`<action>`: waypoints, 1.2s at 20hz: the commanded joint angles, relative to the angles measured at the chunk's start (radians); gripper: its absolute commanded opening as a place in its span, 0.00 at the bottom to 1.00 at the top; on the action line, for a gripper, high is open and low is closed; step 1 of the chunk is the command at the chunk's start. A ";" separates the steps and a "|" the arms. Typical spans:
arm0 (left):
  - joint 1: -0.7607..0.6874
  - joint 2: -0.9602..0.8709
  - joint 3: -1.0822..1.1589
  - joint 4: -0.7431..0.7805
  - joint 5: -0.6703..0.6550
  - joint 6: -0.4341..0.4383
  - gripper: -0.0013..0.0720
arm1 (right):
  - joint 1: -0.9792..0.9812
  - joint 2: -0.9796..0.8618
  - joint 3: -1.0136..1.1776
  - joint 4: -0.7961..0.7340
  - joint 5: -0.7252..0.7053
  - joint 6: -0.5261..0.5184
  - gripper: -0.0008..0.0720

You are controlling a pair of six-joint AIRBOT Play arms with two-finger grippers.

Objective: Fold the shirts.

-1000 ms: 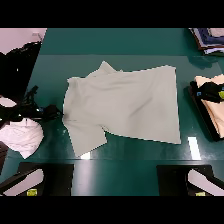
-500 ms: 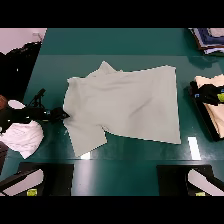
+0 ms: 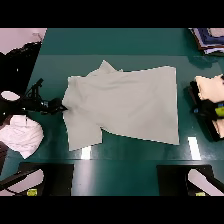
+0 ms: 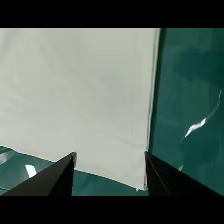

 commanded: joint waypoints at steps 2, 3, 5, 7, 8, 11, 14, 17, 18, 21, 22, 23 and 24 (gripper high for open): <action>0.000 0.000 0.040 -0.007 -0.043 0.009 0.06 | -0.142 0.025 -0.269 -0.008 -0.047 -0.019 0.70; 0.000 0.000 0.040 -0.006 -0.044 0.010 0.06 | -0.153 0.025 -0.317 -0.007 -0.061 -0.030 0.70; 0.000 0.000 0.040 -0.006 -0.044 0.010 0.06 | -0.138 0.025 -0.389 -0.006 -0.093 -0.037 0.61; 0.000 0.000 0.040 -0.006 -0.044 0.009 0.06 | -0.088 0.025 -0.435 -0.004 -0.137 -0.037 0.61; 0.000 0.000 0.040 -0.006 -0.045 0.010 0.06 | -0.060 0.025 -0.448 -0.005 -0.154 -0.037 0.61; 0.000 0.000 0.040 -0.006 -0.047 0.009 0.06 | 0.011 0.024 -0.463 -0.006 -0.191 -0.021 0.61; 0.000 0.000 0.040 -0.005 -0.047 0.009 0.06 | 0.040 0.024 -0.463 -0.006 -0.186 -0.020 0.60; 0.000 0.000 0.040 -0.006 -0.063 0.008 0.06 | 0.090 0.024 -0.463 -0.005 -0.182 -0.023 0.27; 0.000 0.000 0.040 -0.006 -0.075 0.008 0.06 | 0.114 0.024 -0.463 0.001 -0.182 -0.031 0.17; 0.002 0.063 0.044 0.002 -0.087 0.005 0.06 | 0.205 0.034 -0.416 0.029 -0.182 -0.033 0.03; 0.003 0.103 0.059 0.010 -0.089 -0.001 0.06 | 0.233 0.052 -0.368 0.029 -0.177 -0.032 0.03; 0.003 0.154 0.090 0.031 -0.094 -0.010 0.06 | 0.256 0.077 -0.294 0.029 -0.173 -0.029 0.03; 0.003 0.199 0.134 0.043 -0.109 -0.027 0.06 | 0.272 0.105 -0.202 0.028 -0.170 -0.014 0.03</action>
